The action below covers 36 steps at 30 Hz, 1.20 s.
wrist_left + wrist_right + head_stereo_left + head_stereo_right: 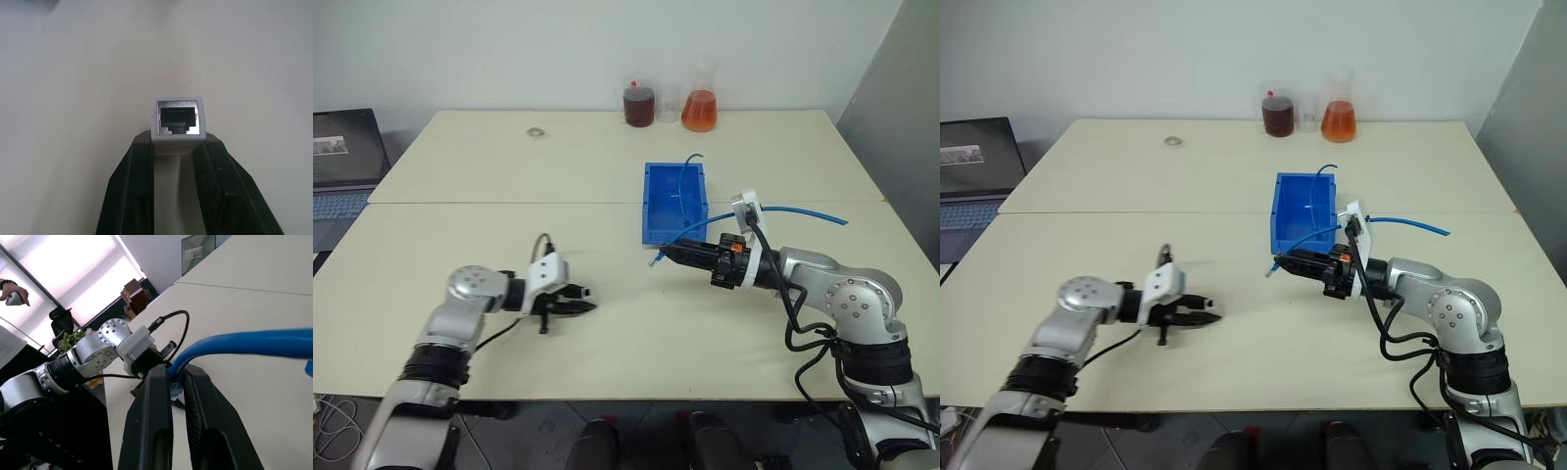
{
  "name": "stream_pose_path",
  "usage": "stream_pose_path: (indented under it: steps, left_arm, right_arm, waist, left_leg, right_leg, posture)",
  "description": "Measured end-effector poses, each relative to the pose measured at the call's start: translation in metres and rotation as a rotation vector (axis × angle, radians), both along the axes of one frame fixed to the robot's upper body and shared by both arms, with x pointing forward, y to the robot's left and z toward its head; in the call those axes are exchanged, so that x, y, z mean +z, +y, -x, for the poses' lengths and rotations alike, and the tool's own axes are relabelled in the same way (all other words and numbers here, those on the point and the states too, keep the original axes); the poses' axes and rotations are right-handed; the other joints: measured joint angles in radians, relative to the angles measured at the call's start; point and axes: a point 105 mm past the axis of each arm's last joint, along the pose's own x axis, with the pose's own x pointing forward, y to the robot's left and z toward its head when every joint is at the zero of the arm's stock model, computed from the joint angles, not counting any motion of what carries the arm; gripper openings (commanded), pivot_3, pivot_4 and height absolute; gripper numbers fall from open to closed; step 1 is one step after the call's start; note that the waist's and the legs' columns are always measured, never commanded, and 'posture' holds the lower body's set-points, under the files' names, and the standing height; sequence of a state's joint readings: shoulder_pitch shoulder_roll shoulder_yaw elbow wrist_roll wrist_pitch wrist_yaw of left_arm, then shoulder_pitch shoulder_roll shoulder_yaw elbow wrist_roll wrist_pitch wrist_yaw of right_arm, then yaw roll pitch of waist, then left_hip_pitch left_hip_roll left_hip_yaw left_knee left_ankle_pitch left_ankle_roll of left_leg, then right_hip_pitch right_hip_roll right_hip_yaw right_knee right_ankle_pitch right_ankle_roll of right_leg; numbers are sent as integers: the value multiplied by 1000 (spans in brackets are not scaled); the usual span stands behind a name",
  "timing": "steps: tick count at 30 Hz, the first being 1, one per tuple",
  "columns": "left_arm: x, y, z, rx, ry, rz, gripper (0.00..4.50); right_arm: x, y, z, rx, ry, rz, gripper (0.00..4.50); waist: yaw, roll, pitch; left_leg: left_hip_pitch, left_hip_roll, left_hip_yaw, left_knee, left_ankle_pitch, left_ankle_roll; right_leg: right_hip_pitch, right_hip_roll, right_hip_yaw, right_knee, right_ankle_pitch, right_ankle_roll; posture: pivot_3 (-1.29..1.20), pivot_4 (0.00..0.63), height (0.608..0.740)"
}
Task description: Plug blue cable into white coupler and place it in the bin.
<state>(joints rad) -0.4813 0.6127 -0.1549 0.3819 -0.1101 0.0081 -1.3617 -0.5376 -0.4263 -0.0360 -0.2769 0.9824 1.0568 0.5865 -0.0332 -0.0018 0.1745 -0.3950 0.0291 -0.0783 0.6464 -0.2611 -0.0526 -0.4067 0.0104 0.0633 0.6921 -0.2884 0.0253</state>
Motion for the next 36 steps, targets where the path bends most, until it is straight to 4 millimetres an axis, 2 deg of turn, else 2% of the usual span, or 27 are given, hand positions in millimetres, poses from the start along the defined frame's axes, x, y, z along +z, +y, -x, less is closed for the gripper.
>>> stream_pose_path:
  steps: [2,5,12,19,26,31,36]
  left_arm:
    - [-1,-11,-1,-32,-2,-7,764]
    - [-1,-16,0,-57,-1,-20,764]
    - [-3,-42,-4,-123,-9,-3,764]
    - [-5,-59,-12,-138,-29,22,764]
    - [-6,-65,-12,-153,-34,27,764]
    - [-4,-64,-11,-190,-37,-8,764]
    - [-4,-60,-6,-231,-21,-39,764]
  right_arm:
    - [0,-1,0,-9,-14,10,92]
    - [-3,-3,-1,-25,-19,15,92]
    - [-5,-3,-3,-39,-60,44,92]
    - [-21,-5,-4,-11,-163,143,92]
    - [-58,11,11,160,-350,290,92]
    - [-61,24,3,175,-396,272,92]
    - [-55,31,-10,165,-442,266,92]
  waist:
    - [-1,0,0]
    - [-2,0,0]
    - [5,-1,0]
    - [7,-1,-1]
    - [4,-1,-1]
    - [1,-1,-1]
    - [-2,-1,-1]
  left_leg:
    - [0,0,0,0,0,0]
    - [1,0,0,0,0,0]
    - [0,-1,0,0,0,0]
    - [0,-2,0,1,0,0]
    - [1,-2,0,1,0,0]
    - [1,-2,0,1,0,0]
    - [2,-1,0,0,0,0]
  right_leg:
    - [0,0,0,0,0,0]
    - [0,0,0,0,0,0]
    - [1,-1,0,-2,0,1]
    - [2,-1,0,-3,1,1]
    - [3,-1,0,-3,1,2]
    - [3,-1,0,-3,1,2]
    - [2,-1,0,-3,1,1]
  posture:
    - [0,150,740]
    - [0,150,740]
    - [0,150,740]
    - [0,150,740]
    - [0,150,740]
    - [0,150,740]
    - [0,150,740]
